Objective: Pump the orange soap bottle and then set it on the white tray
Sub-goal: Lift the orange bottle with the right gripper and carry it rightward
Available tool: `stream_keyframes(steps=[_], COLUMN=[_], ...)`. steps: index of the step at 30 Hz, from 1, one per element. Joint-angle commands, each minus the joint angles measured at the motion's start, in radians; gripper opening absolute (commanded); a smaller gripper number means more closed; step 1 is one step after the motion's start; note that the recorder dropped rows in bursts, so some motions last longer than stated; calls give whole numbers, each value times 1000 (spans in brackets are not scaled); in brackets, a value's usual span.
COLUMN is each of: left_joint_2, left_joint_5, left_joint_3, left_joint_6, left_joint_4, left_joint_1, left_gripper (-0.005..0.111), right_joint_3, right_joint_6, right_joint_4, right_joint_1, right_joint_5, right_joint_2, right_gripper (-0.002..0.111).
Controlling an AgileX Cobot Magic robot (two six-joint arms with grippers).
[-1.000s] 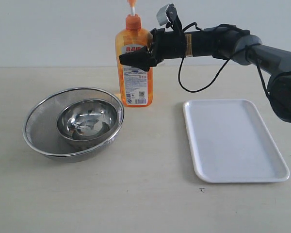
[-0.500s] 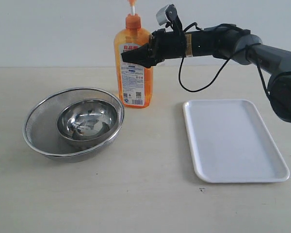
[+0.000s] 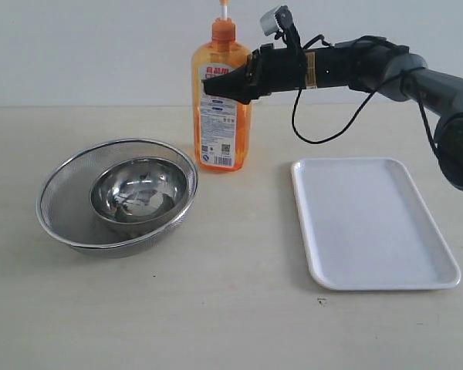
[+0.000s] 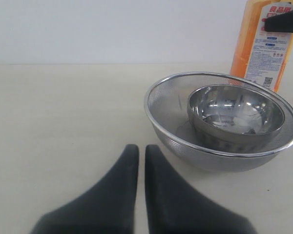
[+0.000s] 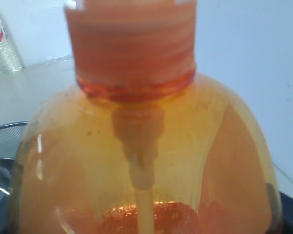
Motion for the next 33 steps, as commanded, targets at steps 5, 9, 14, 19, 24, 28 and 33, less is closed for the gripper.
stream_keyframes(steps=[5, 9, 14, 19, 24, 28, 33], left_joint_2=[-4, -4, -4, -4, -4, -4, -4], left_joint_5=[-4, -4, -4, -4, -4, -4, -4], left_joint_3=[4, 4, 4, 4, 4, 4, 4], left_joint_6=[-5, -5, -5, -5, -5, -5, -5], left_joint_4=[-10, -10, -10, -10, -10, -10, -10], left_joint_1=[4, 4, 4, 4, 4, 4, 4], left_gripper=[5, 5, 5, 5, 5, 5, 5], right_joint_3=[-2, -2, -2, -2, -2, -2, -2], right_joint_6=[28, 30, 36, 36, 37, 37, 37], right_joint_4=[-14, -28, -73, -92, -92, -92, -92], right_joint_1=[-19, -32, -42, -42, -42, -42, -42], right_joint_5=[-24, -38, -52, -62, -64, -71, -80], right_joint_2=[1, 1, 1, 1, 1, 1, 1], right_gripper=[32, 28, 27, 10, 0, 0, 0])
